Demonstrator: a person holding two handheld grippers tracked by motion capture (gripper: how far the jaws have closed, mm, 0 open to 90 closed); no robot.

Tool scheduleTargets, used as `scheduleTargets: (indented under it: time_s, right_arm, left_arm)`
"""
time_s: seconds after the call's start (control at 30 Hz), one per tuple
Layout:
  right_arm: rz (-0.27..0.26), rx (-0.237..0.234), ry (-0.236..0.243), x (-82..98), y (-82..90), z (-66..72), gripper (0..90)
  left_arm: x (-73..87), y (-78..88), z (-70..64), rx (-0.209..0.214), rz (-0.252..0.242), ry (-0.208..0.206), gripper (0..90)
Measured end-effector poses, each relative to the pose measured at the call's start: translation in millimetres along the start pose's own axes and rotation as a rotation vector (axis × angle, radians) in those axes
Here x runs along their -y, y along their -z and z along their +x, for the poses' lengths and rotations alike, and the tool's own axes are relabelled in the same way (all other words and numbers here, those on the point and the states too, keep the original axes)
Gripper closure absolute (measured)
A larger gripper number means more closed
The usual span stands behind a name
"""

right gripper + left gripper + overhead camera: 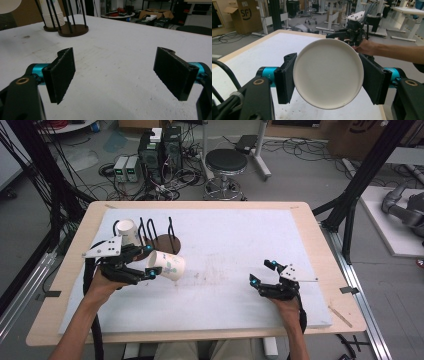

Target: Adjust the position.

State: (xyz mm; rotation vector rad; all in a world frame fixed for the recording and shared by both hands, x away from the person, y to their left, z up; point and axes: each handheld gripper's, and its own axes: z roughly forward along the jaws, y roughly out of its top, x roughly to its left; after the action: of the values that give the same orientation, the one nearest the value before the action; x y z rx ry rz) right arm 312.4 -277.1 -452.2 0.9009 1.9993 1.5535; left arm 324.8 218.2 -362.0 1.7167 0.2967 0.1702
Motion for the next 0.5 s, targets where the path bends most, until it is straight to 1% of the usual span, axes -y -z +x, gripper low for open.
scheduleTargets:
  time_s: [0.1,0.17,0.23,0.27,0.33,0.43,0.5]
  right_arm:
    - [0.014,-0.014,0.012,-1.9,-0.5,0.4,18.0]
    - [0.005,-0.027,0.011,-5.2,0.2,0.9,18.0]
    - [-0.010,-0.036,0.021,-9.9,1.5,1.5,18.0]
    - [-0.016,-0.043,0.017,-12.2,2.1,2.0,18.0]
    - [-0.016,-0.056,0.015,-16.5,2.6,2.6,18.0]
    - [-0.011,-0.085,0.022,-21.9,1.4,4.8,18.0]
    - [-0.006,-0.117,0.031,-24.8,-0.3,7.8,18.0]
  left_arm:
    - [0.2,0.4,0.1,0.006,-0.007,0.002,34.5]
    - [0.8,-0.9,-0.1,0.013,-0.012,0.007,34.5]
    - [1.6,-3.0,-0.5,0.019,-0.010,0.007,34.5]
    - [2.1,-4.1,-0.7,0.024,-0.007,0.008,34.5]
    - [3.1,-7.2,-1.0,0.034,-0.009,0.008,34.5]
    - [4.4,-11.9,-2.1,0.047,-0.012,0.011,34.5]
    - [5.5,-15.0,-2.3,0.051,-0.005,0.005,34.5]
